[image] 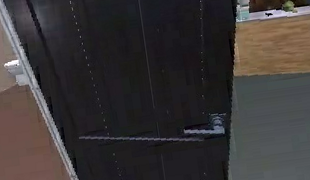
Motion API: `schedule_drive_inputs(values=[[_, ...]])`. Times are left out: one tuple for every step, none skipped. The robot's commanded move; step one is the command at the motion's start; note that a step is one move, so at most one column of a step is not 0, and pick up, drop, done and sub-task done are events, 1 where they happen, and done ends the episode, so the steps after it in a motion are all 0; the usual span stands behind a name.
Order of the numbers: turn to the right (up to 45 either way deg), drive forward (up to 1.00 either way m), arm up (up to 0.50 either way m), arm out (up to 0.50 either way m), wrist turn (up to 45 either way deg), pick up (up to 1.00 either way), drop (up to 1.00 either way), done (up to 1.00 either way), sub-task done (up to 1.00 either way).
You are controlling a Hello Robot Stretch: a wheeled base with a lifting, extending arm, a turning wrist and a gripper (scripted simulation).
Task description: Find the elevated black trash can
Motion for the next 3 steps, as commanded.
schedule_drive_inputs(values=[[-36.0,0.00,0.00,0.00,0.0,0.00,0.00,0.00,0.00],[0.0,0.70,0.00,0.00,0.0,0.00,0.00,0.00,0.00],[-36.0,0.00,0.00,0.00,0.0,0.00,0.00,0.00,0.00]])
